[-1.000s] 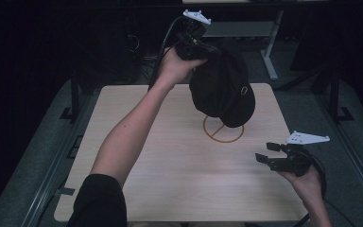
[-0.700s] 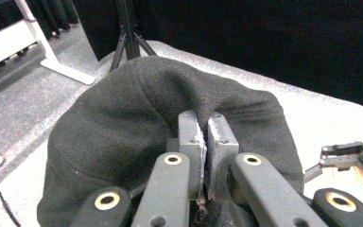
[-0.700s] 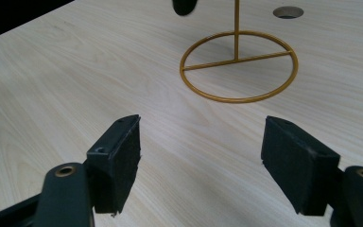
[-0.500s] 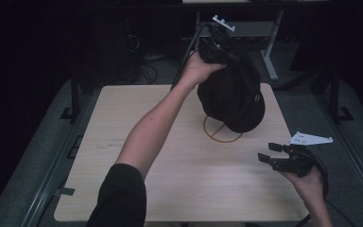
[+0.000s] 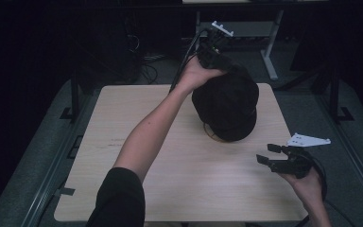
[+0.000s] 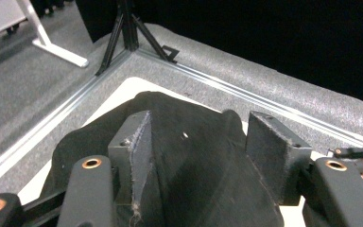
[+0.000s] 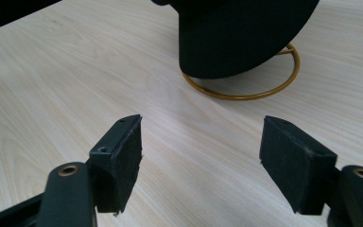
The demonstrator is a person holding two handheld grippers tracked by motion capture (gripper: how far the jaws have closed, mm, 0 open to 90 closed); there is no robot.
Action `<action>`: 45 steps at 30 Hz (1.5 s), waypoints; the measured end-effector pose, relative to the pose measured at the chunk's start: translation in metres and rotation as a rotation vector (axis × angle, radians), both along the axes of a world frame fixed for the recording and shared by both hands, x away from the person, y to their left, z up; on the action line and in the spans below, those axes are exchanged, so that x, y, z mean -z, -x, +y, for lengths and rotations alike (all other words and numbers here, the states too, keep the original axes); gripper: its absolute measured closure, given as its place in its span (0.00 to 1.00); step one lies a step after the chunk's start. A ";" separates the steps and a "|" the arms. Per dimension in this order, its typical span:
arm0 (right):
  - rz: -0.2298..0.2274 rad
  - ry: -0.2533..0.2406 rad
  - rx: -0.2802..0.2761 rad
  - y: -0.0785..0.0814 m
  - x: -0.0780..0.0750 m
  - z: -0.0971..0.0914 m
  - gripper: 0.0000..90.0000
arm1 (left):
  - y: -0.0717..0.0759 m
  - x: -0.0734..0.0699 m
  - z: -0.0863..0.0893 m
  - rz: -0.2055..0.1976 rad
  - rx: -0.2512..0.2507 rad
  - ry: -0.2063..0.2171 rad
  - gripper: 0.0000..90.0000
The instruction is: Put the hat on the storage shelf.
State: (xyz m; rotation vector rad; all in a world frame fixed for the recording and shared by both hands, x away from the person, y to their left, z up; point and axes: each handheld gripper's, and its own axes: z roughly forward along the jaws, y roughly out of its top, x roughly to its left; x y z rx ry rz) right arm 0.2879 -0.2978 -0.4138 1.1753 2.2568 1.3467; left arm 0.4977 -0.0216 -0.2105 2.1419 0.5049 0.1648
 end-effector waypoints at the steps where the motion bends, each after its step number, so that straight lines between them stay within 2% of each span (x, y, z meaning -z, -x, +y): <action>1: -0.001 0.007 0.003 0.001 0.000 0.001 0.33 | 0.003 0.000 0.004 -0.008 -0.004 -0.001 0.45; 2: -0.001 0.007 0.003 0.001 0.000 0.001 0.33 | 0.003 0.000 0.004 -0.008 -0.004 -0.001 0.44; 4: -0.009 0.008 0.000 0.001 -0.001 0.003 0.32 | 0.009 0.002 0.016 -0.019 -0.010 0.000 0.44; 11: -0.005 0.005 -0.002 0.000 0.000 0.005 0.31 | 0.021 0.007 0.039 -0.032 -0.027 0.006 0.43; 16: -0.007 0.006 -0.009 -0.001 0.001 0.009 0.29 | 0.026 0.009 0.049 -0.014 -0.028 0.012 0.42; 22: -0.003 0.002 -0.006 -0.001 0.002 0.011 0.28 | 0.035 0.012 0.065 -0.032 -0.047 0.017 0.40; 27: -0.010 0.015 -0.015 -0.001 0.002 0.014 0.28 | 0.038 0.015 0.071 -0.031 -0.053 0.019 0.39; 33: -0.012 0.009 -0.013 -0.001 0.002 0.015 0.28 | 0.042 0.018 0.075 -0.023 -0.060 0.018 0.39; 45: -0.009 -0.001 -0.008 -0.003 0.002 0.018 0.23 | 0.056 0.026 0.087 -0.037 -0.063 0.011 0.38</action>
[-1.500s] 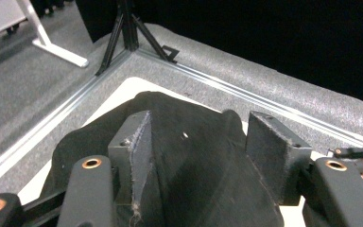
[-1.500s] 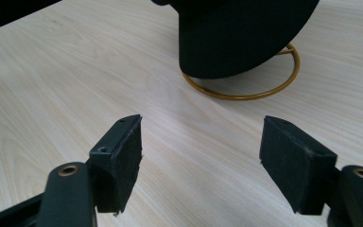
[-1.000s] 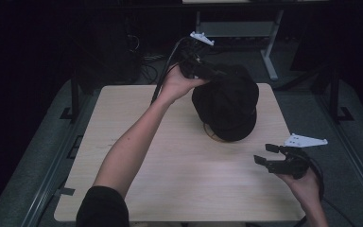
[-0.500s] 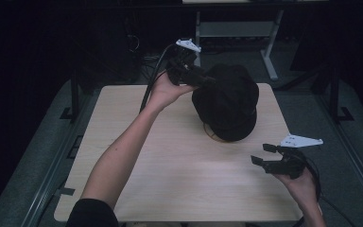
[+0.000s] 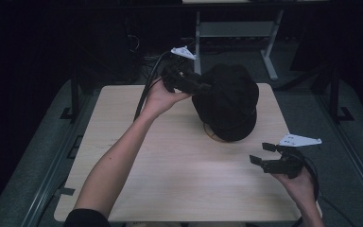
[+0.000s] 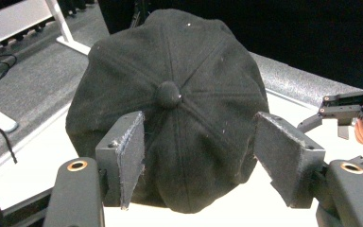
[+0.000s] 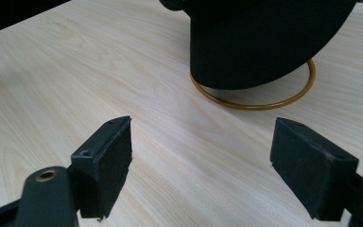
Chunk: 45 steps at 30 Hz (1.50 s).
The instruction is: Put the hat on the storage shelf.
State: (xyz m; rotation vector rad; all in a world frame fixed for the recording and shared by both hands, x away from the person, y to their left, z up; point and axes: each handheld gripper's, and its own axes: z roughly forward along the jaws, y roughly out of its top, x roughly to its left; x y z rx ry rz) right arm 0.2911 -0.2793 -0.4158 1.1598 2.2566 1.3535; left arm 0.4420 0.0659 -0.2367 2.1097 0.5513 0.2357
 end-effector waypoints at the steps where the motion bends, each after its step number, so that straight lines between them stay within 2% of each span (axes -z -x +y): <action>1: -0.001 0.001 -0.001 0.000 0.000 0.001 0.23 | 0.001 0.001 0.002 -0.002 -0.003 0.000 0.38; 12: 0.005 0.006 -0.005 0.000 0.000 0.004 0.22 | 0.014 0.008 0.019 -0.001 -0.020 0.014 0.36; 30: 0.022 0.018 -0.014 -0.002 0.003 0.013 0.22 | 0.036 0.036 0.065 0.026 -0.061 0.039 0.34; 45: 0.027 0.033 -0.006 -0.003 0.005 0.017 0.22 | 0.060 0.057 0.100 0.024 -0.088 0.071 0.31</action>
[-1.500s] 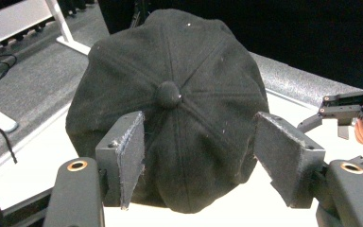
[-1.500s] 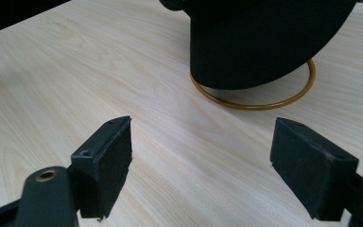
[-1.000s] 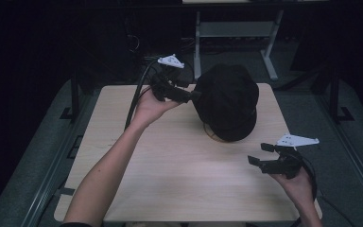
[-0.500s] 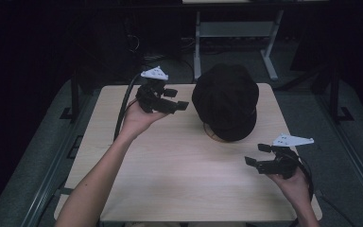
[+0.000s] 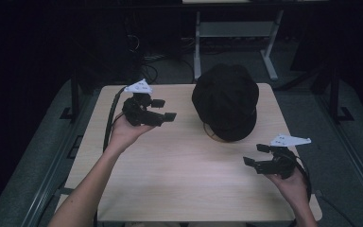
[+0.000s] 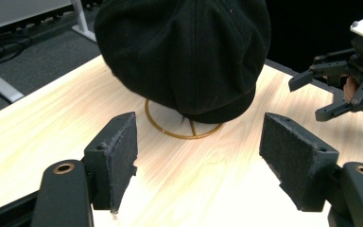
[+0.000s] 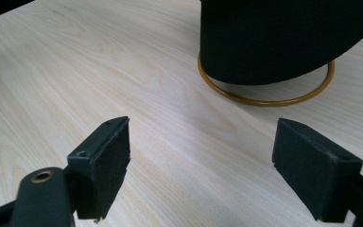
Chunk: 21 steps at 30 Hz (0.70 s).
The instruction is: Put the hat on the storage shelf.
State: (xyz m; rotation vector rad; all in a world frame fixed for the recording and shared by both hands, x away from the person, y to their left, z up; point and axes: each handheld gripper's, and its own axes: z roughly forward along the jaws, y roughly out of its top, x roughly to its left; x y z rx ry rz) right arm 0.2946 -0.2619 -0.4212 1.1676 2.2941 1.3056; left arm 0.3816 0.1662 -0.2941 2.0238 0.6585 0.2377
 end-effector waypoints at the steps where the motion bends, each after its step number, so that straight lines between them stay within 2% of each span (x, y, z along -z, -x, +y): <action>1: 0.000 0.000 0.000 0.000 0.000 0.000 0.22 | 0.000 0.000 0.000 0.000 0.000 0.000 0.31; 12: 0.000 0.008 -0.007 -0.001 0.002 0.002 0.22 | 0.020 0.020 0.018 0.019 -0.015 0.006 0.27; 21: 0.009 0.012 -0.011 -0.001 0.004 0.004 0.22 | 0.030 0.033 0.029 0.018 -0.030 0.012 0.25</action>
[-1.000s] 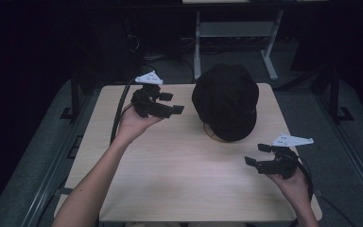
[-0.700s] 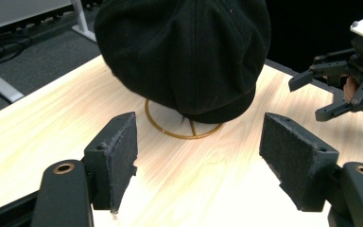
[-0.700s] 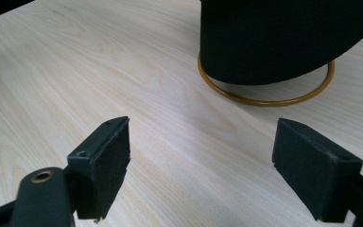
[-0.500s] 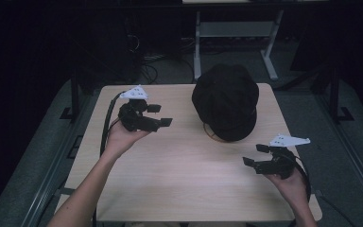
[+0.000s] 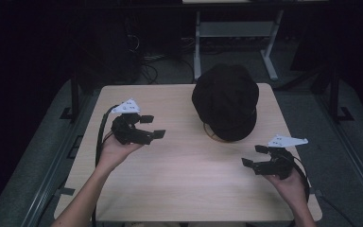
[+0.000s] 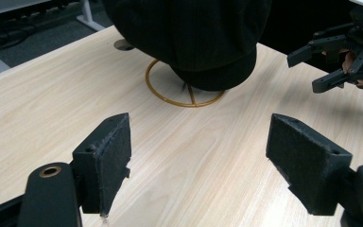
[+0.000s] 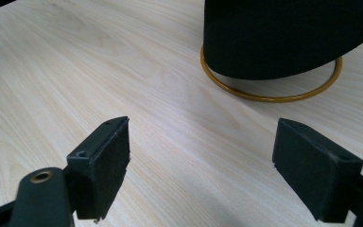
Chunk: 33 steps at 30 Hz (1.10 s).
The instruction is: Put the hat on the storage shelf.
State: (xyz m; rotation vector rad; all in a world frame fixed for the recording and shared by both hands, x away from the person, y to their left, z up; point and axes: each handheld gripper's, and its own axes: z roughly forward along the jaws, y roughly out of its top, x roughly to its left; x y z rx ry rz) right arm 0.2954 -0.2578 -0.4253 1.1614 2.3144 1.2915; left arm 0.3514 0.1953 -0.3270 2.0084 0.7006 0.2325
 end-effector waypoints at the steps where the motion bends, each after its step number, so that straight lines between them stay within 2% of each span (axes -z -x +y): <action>1: 0.000 0.001 0.001 0.000 0.000 0.000 0.22 | 0.002 0.003 0.003 0.004 -0.009 0.005 0.25; 12: 0.007 0.006 0.000 0.000 0.001 0.001 0.21 | 0.012 0.026 0.024 0.010 -0.056 0.031 0.25; 21: 0.014 0.016 -0.002 0.000 0.003 0.002 0.22 | 0.019 0.041 0.036 0.022 -0.074 0.037 0.24; 22: 0.019 0.012 0.002 0.000 0.003 0.002 0.22 | 0.022 0.044 0.038 0.017 -0.079 0.047 0.25; 31: 0.026 0.015 -0.002 0.001 0.006 0.002 0.22 | 0.037 0.064 0.048 0.028 -0.102 0.042 0.24; 33: 0.025 0.019 -0.005 0.001 0.007 0.003 0.22 | 0.042 0.073 0.053 0.035 -0.114 0.053 0.23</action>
